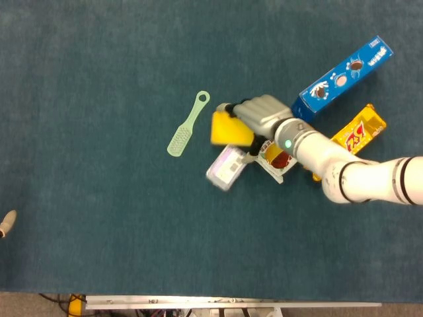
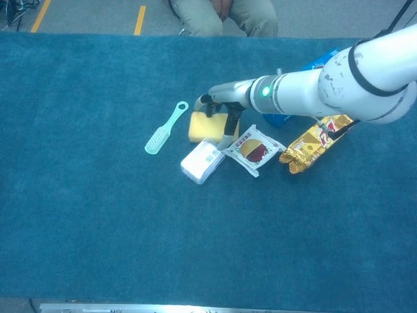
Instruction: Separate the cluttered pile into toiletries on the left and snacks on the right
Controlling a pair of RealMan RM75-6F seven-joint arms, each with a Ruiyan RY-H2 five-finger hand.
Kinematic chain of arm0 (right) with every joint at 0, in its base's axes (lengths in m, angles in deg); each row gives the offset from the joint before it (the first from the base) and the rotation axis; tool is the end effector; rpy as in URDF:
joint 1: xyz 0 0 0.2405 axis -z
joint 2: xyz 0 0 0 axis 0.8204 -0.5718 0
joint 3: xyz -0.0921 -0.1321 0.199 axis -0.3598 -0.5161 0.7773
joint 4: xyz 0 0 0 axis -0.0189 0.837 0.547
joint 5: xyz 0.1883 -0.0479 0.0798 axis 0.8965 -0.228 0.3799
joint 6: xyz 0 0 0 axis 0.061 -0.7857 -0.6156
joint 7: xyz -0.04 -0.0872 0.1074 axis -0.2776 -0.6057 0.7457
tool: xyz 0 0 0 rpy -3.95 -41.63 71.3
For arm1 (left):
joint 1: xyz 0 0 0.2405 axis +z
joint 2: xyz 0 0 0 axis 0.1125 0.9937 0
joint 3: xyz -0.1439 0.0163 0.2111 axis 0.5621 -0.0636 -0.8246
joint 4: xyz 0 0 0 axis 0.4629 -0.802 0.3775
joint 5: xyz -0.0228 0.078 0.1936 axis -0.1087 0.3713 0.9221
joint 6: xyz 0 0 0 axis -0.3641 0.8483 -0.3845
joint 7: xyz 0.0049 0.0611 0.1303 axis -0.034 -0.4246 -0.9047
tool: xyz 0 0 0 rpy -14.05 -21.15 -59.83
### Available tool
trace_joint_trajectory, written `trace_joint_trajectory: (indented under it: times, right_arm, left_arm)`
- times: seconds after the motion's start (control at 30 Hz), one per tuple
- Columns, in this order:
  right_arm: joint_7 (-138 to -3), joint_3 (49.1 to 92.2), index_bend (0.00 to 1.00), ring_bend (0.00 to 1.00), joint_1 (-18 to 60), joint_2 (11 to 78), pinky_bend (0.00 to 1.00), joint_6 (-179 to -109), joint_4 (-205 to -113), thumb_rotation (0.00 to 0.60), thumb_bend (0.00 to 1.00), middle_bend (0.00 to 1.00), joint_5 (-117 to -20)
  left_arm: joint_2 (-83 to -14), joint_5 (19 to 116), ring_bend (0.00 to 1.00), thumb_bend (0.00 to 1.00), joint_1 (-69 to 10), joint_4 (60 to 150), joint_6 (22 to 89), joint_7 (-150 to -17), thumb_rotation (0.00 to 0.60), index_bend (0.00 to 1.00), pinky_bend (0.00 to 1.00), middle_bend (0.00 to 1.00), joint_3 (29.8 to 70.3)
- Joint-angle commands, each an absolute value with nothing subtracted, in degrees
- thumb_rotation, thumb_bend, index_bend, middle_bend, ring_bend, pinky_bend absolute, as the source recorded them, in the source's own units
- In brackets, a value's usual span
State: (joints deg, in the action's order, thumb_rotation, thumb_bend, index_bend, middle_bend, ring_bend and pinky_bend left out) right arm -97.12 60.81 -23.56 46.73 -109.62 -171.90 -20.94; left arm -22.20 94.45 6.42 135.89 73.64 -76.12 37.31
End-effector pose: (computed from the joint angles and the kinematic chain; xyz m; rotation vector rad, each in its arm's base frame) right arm -0.0508 -0.3623 -0.0643 2.2173 -1.2863 0.4513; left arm -0.3014 0.1247 0.1585 -1.3673 -1.2268 -0.8820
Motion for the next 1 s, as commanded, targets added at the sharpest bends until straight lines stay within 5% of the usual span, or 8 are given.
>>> trace_joint_trajectory:
  times: [0.03,0.47,0.63,1.0]
  right_arm:
    - [-95.01,62.11,0.06,0.15,-23.36,47.26,0.27,-109.48,-172.80,0.538,0.00,0.21,-23.33]
    - [-90.27,63.32,0.06,0.15,-24.00,49.88,0.27,-110.59,-173.07,0.536,0.00,0.21,-28.80]
    - [-89.83,64.01,0.06,0.15,-21.24,48.38,0.27,-115.95,-176.19,0.536,0.00,0.21,-36.86]
    - [-99.97,57.42,0.06,0.15,-14.87,49.12,0.27,-131.00,-179.67,0.568,0.00,0.21,-59.07]
  left_arm:
    - [-22.07,94.40,0.04,0.26,6.55,135.92,73.80,-76.09,0.600,0.08,0.09,0.06,37.28]
    - [-21.51,94.36,0.04,0.26,7.11,136.28,74.53,-76.07,0.600,0.08,0.09,0.06,37.20]
    - [-21.19,94.27,0.04,0.26,7.53,136.46,75.09,-76.13,0.600,0.08,0.09,0.06,37.16]
    - [-20.87,94.42,0.04,0.26,7.62,137.32,75.23,-76.97,0.600,0.08,0.09,0.06,37.25]
